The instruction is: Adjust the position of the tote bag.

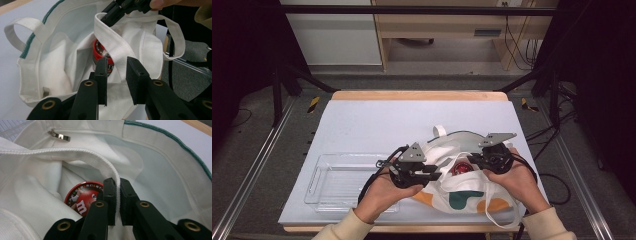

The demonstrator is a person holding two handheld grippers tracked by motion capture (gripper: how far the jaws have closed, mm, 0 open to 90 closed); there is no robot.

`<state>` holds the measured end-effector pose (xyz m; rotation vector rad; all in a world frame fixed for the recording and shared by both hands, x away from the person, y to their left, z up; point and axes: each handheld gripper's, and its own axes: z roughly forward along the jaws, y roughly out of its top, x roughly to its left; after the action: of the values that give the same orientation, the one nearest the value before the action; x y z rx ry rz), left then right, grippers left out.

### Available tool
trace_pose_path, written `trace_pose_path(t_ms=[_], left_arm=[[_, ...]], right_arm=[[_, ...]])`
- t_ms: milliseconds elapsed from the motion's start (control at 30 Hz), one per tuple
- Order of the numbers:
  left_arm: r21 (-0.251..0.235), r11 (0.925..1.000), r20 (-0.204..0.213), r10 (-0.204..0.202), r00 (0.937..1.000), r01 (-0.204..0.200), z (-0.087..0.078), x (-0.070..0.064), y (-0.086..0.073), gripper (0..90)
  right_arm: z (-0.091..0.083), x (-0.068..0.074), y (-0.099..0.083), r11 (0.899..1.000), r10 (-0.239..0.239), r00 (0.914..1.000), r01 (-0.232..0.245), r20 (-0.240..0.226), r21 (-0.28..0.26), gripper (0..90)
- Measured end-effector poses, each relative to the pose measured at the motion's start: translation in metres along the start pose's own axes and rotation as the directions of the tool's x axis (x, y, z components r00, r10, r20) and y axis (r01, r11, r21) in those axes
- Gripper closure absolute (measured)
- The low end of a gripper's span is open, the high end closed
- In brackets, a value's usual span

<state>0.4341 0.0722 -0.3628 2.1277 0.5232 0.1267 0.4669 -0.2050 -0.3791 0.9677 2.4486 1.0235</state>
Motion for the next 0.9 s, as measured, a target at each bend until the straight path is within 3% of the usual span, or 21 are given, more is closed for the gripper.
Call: trace_pose_path(t_ms=[133,333,433,500,567,900], left_arm=[[-0.005,1.0000,-0.010,-0.003,0.9999,0.003,-0.001,0.003,0.000,70.2],[-0.024,0.9996,-0.060,-0.015,0.9981,0.014,-0.007,0.011,0.003,62.2],[-0.044,0.9988,-0.111,-0.027,0.9934,0.022,-0.010,0.024,0.007,58.1],[-0.039,0.9991,-0.129,-0.025,0.9913,0.020,-0.010,0.028,0.009,56.8],[-0.038,0.9992,-0.156,-0.021,0.9875,0.016,-0.011,0.035,0.012,54.9],[-0.020,0.9980,-0.204,-0.062,0.9770,0.059,-0.003,0.068,0.017,47.8]], right_arm=[[-0.006,0.000,0.000,1.000,0.013,0.9999,-0.013,0.002,-0.021,87.8],[-0.022,0.006,0.000,0.997,0.002,1.0000,-0.001,0.007,-0.081,88.1],[-0.039,0.018,-0.002,0.990,-0.023,0.9997,0.024,0.008,-0.142,88.1],[-0.042,0.020,-0.003,0.988,-0.027,0.9996,0.028,0.009,-0.151,88.1],[-0.054,0.032,-0.007,0.979,-0.051,0.9987,0.051,0.008,-0.198,88.1],[-0.077,0.071,-0.019,0.957,-0.132,0.9910,0.122,-0.021,-0.262,88.1]])
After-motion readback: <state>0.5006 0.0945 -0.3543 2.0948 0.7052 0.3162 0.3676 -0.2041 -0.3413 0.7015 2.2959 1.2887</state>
